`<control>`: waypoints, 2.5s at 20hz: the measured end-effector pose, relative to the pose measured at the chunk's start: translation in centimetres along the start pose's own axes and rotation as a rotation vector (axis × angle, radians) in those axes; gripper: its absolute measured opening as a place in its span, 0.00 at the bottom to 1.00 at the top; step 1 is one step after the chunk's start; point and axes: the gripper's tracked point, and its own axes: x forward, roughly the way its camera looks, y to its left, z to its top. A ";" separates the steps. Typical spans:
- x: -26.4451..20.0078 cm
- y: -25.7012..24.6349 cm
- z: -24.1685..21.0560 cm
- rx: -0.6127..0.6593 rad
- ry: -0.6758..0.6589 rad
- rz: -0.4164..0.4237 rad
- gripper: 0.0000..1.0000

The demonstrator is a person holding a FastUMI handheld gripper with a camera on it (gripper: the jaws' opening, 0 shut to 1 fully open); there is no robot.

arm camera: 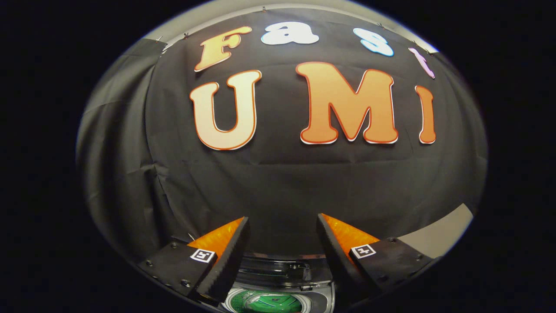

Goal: Put the clothes into the washing machine and then close the washing machine lid.

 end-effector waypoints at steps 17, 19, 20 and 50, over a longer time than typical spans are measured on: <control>9.1 -2.7 -8.1 0.010 0.176 -0.074 0.99; 9.1 -2.6 -7.9 0.000 0.159 -0.072 1.00; 9.3 -2.7 -7.9 0.008 0.157 -0.072 1.00; -1.1 -1.7 -11.3 -0.009 0.054 -0.045 0.99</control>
